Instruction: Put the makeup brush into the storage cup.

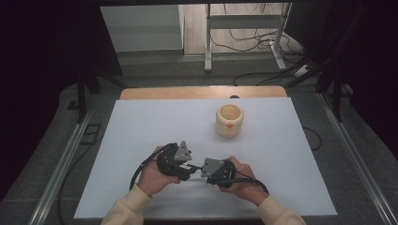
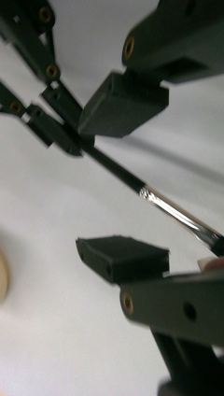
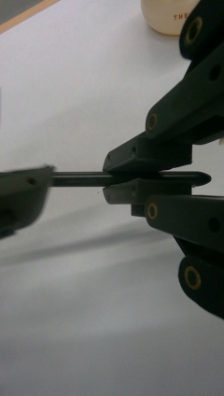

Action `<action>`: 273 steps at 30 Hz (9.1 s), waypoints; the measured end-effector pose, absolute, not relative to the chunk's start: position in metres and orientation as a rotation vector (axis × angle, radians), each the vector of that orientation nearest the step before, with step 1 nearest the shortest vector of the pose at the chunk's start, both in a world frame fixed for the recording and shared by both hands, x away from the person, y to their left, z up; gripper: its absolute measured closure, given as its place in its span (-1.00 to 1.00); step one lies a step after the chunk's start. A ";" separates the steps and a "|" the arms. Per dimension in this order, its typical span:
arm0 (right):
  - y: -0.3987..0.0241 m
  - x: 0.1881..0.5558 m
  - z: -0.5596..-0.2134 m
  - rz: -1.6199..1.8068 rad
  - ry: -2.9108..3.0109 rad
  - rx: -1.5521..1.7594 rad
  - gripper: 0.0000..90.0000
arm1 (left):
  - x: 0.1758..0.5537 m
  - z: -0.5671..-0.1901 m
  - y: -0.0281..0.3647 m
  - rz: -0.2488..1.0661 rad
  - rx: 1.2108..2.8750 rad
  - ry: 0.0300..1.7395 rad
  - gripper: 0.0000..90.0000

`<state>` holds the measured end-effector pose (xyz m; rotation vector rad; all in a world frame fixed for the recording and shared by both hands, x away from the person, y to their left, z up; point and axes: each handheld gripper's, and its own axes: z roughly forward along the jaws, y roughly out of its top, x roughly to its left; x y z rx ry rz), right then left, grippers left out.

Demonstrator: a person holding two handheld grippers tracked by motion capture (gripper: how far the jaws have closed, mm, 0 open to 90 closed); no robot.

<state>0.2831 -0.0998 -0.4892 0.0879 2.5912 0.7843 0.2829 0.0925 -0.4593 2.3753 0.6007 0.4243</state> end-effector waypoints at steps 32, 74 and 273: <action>-0.113 0.289 -0.479 0.894 2.575 0.241 0.85 | 0.240 -0.474 0.160 0.508 2.180 0.884 -0.77; -0.130 0.304 -0.469 1.108 2.548 0.442 0.85 | 0.237 -0.499 0.190 0.519 2.168 0.996 -0.77; -0.183 0.436 -0.458 1.398 2.072 0.997 -0.76 | 0.243 -0.503 0.195 0.499 2.163 1.037 -0.75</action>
